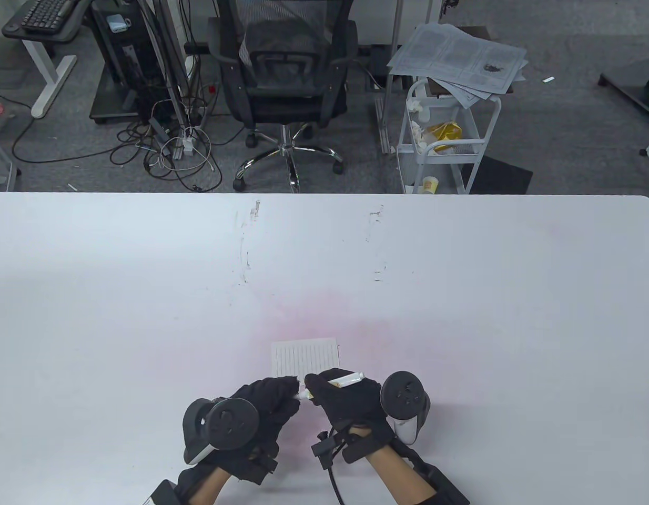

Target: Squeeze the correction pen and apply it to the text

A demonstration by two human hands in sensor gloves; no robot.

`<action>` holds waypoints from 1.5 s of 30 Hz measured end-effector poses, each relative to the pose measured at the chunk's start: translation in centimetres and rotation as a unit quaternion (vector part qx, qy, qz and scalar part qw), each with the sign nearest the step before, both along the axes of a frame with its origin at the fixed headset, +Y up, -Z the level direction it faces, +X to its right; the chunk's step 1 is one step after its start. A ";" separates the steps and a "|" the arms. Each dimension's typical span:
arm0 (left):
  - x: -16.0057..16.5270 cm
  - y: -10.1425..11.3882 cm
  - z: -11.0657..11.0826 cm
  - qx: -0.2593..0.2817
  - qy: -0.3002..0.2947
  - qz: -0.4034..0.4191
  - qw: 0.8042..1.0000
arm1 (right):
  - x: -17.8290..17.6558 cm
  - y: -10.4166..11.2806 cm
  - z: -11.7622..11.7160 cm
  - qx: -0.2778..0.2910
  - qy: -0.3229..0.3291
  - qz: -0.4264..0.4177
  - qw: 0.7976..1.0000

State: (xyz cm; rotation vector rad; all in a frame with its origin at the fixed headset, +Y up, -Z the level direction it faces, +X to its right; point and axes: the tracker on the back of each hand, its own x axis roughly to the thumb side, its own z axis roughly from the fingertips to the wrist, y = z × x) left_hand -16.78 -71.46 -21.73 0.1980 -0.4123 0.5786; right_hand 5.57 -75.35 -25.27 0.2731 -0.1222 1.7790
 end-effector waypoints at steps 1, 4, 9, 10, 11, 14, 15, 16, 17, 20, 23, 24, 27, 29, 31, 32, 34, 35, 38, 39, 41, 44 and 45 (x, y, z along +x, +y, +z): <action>-0.1 0.0 0.0 0.003 0.002 -0.003 1.000 | 0.1 0.1 0.0 0.000 0.001 0.006 1.000; -0.6 -0.1 -0.1 0.007 0.013 -0.021 1.000 | 1.1 0.6 -0.2 0.002 -0.023 0.028 0.999; -1.4 -0.2 -0.4 0.015 0.034 -0.061 0.997 | 4.1 2.4 -0.7 0.039 -0.042 0.111 0.992; -1.5 -0.2 -0.4 0.015 0.036 -0.065 0.997 | 4.7 2.7 -0.7 0.047 -0.047 0.134 0.989; -1.5 -0.3 -0.5 0.012 0.039 -0.074 0.996 | 5.5 3.2 -0.7 0.061 -0.062 0.165 0.983; -1.2 -0.5 -0.5 0.010 0.039 -0.097 0.994 | 7.3 4.2 -0.7 0.088 -0.101 0.242 0.961; -1.1 -0.5 -0.5 0.008 0.039 -0.106 0.994 | 7.7 4.4 -0.8 0.089 -0.108 0.259 0.956; -0.9 -0.6 -0.5 0.006 0.038 -0.119 0.992 | 8.2 4.5 -0.8 0.090 -0.120 0.284 0.947; -0.7 -0.7 -0.5 0.004 0.036 -0.129 0.991 | 8.4 4.5 -0.8 0.090 -0.127 0.299 0.941; 0.1 -1.3 -0.6 -0.001 0.032 -0.181 0.983 | 9.2 4.4 -1.2 0.083 -0.148 0.379 0.910; 0.9 -1.9 -0.7 -0.010 0.026 -0.234 0.972 | 9.6 3.8 -1.6 0.068 -0.159 0.449 0.877; 1.2 -2.2 -0.8 -0.016 0.023 -0.253 0.967 | 9.7 3.6 -1.8 0.060 -0.163 0.466 0.868; 1.9 -2.8 -0.9 -0.032 0.014 -0.297 0.954 | 9.9 3.1 -2.1 0.048 -0.167 0.478 0.861; 2.3 -3.1 -1.0 -0.046 0.008 -0.323 0.945 | 9.9 2.9 -2.2 0.042 -0.167 0.483 0.859; 2.7 -3.5 -1.0 -0.057 0.003 -0.348 0.936 | 9.7 2.8 -2.2 0.041 -0.165 0.489 0.855; 2.9 -3.6 -1.0 -0.057 0.003 -0.357 0.932 | 9.7 2.8 -2.2 0.041 -0.164 0.492 0.854; 3.2 -3.9 -1.0 -0.045 0.003 -0.384 0.922 | 9.6 2.8 -2.2 0.043 -0.164 0.495 0.852; 3.4 -4.0 -1.0 -0.036 0.004 -0.395 0.918 | 9.5 2.8 -2.2 0.045 -0.165 0.494 0.852; 3.7 -4.1 -0.8 -0.029 0.007 -0.408 0.912 | 9.5 2.8 -2.2 0.049 -0.166 0.494 0.852; 3.7 -4.0 -0.8 -0.026 0.008 -0.411 0.911 | 9.5 2.8 -2.2 0.050 -0.166 0.494 0.852; 3.6 -4.0 -0.8 -0.025 0.010 -0.410 0.912 | 9.5 2.7 -2.2 0.051 -0.166 0.493 0.852; 3.0 -3.6 -0.9 -0.028 0.021 -0.396 0.918 | 9.5 2.6 -2.3 0.052 -0.167 0.493 0.852; 2.7 -3.3 -1.0 -0.026 0.027 -0.388 0.921 | 9.5 2.6 -2.3 0.054 -0.166 0.493 0.852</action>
